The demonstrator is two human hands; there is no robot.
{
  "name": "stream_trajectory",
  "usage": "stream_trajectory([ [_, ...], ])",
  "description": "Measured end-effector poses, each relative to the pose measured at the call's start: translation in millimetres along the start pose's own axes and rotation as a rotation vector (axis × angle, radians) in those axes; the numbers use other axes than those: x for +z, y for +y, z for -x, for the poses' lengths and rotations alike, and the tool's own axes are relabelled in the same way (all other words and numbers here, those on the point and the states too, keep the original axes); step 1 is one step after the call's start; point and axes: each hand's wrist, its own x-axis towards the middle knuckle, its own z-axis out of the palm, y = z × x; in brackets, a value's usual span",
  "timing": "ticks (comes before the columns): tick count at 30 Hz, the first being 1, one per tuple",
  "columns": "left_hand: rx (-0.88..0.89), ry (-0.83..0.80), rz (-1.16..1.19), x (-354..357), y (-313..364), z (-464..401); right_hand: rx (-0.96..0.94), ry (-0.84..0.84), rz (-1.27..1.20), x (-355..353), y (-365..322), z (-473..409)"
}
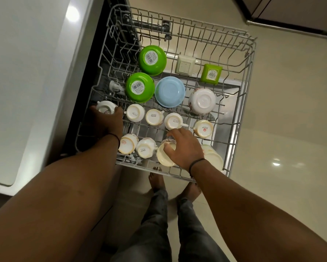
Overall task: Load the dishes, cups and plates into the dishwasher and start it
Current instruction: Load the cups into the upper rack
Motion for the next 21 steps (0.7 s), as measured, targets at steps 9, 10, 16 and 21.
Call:
stream_trajectory([
  [9,-0.352,0.009,0.171,19,18,-23,-0.007,0.049,-0.034,-1,0,4],
  [10,-0.384,0.006,0.209,22,18,-28,-0.009,0.055,-0.035,0,1,5],
  [16,-0.454,-0.077,0.239,43,1,-48,-0.012,0.049,-0.045,5,5,7],
  [21,-0.386,-0.078,0.237,45,-10,-44,-0.018,0.056,-0.035,7,11,7],
])
